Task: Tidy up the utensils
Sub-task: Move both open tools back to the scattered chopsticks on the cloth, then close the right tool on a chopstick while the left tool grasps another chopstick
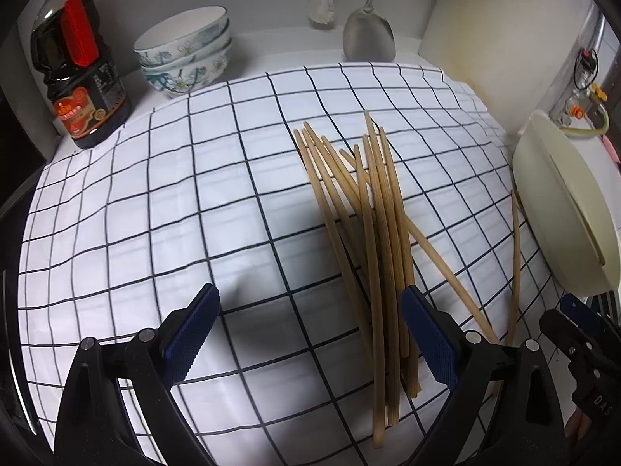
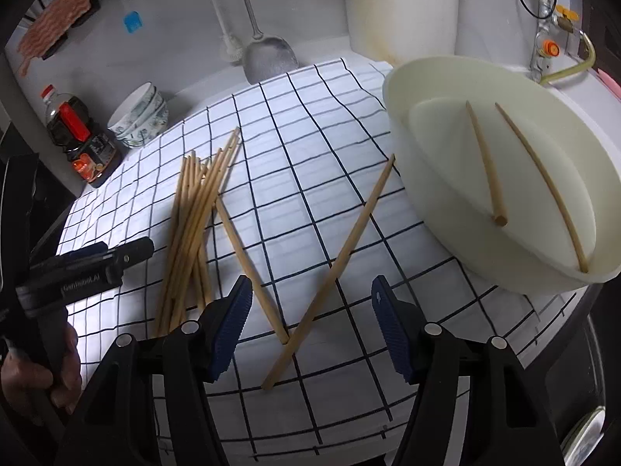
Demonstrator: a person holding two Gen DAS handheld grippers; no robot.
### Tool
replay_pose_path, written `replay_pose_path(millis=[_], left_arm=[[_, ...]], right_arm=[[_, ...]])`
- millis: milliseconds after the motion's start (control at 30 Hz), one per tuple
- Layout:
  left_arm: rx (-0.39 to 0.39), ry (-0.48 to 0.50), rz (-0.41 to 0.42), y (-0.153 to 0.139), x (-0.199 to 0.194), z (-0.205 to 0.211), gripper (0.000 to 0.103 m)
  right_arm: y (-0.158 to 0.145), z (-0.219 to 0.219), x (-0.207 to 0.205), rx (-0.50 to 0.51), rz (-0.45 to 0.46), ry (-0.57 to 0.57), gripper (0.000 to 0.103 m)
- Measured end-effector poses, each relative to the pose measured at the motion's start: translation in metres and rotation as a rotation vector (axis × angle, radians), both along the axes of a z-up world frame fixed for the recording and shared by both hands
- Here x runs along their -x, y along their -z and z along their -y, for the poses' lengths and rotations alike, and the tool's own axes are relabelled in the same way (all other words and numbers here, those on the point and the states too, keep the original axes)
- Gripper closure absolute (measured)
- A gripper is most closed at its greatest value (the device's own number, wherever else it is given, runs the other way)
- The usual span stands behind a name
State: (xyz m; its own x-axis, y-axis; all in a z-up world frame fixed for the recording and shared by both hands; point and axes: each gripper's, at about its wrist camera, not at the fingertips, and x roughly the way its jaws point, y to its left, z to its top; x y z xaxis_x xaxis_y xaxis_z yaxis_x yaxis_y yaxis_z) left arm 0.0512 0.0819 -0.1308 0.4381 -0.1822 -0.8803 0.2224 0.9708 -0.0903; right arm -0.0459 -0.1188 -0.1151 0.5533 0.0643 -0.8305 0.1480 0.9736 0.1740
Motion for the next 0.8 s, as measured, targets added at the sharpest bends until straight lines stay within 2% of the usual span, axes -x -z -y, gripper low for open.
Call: replay_pose_path(millis=[500, 800], left_arm=[[-0.037, -0.004, 0.026, 0.020, -0.010, 0.008, 0.011], [-0.032, 0.014, 0.034, 0.025, -0.005, 0.011, 0.021]], right_arm=[[0.025, 0.008, -0.015, 0.000, -0.029, 0.076, 0.042], [0.034, 0.008, -0.022, 0.027, -0.045, 0.083, 0.042]])
